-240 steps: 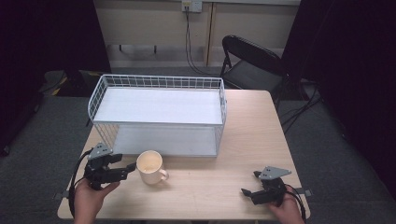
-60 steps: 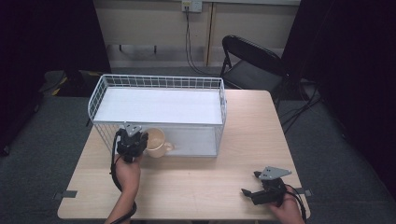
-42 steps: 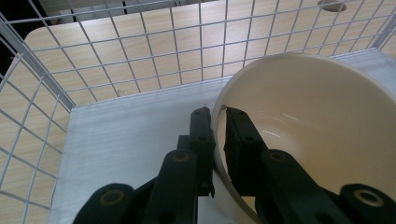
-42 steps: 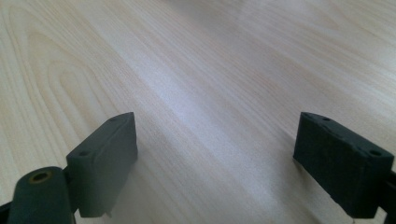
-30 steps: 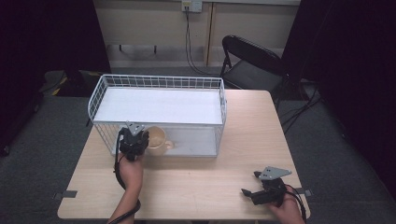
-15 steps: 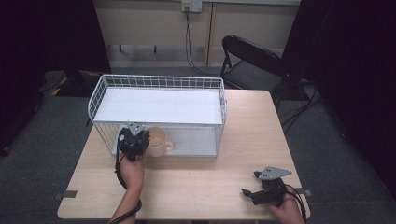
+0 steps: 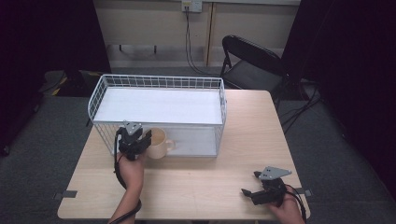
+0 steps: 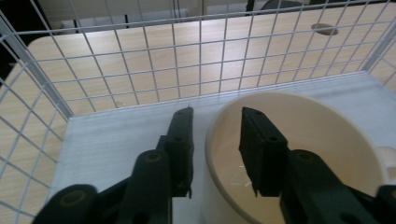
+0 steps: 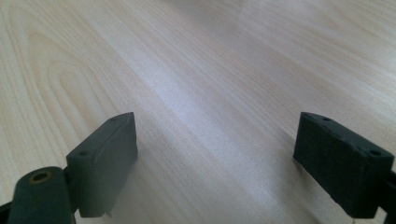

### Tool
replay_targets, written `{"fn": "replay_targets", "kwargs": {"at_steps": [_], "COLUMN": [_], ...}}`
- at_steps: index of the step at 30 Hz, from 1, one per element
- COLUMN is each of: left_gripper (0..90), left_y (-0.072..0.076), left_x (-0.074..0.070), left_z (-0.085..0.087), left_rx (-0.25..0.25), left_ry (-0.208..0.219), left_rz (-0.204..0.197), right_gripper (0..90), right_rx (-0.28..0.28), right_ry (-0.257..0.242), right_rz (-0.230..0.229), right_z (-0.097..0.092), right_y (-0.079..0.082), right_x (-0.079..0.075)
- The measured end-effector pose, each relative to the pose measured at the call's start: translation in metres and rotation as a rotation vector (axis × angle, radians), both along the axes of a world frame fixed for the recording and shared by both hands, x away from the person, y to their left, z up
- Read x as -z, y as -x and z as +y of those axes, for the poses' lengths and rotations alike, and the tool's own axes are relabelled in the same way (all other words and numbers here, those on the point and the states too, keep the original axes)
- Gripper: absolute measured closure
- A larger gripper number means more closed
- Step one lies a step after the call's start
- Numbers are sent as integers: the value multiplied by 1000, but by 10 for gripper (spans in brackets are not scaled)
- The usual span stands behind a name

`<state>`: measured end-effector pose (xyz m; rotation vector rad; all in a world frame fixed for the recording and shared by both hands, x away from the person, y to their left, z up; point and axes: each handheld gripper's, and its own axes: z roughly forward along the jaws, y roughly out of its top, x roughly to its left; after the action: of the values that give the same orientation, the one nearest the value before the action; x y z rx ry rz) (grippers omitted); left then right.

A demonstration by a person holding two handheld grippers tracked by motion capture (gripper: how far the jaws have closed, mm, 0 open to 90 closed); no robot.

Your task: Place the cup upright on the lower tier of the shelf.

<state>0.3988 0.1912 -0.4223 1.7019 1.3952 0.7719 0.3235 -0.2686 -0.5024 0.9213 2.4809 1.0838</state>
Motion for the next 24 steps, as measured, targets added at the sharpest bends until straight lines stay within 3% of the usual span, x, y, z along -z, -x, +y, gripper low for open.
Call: {"fn": "replay_targets", "kwargs": {"at_steps": [8,10,12,24], "left_gripper": [445,391,348,303], "left_y": [4,7,10,30], "left_x": [-5,-6,-9,-15], "left_z": [2,4,8,11], "left_rx": [40,47,61,139], "left_ry": [23,41,59,80], "left_rz": [23,16,32,30], "right_gripper": [127,127,127,127], "right_rx": [0,0,0,0], "right_ry": [0,0,0,0], "right_rz": [-1,-1,0,0], "right_z": [0,0,0,0], "right_y": [0,0,0,0], "right_x": [0,0,0,0]}}
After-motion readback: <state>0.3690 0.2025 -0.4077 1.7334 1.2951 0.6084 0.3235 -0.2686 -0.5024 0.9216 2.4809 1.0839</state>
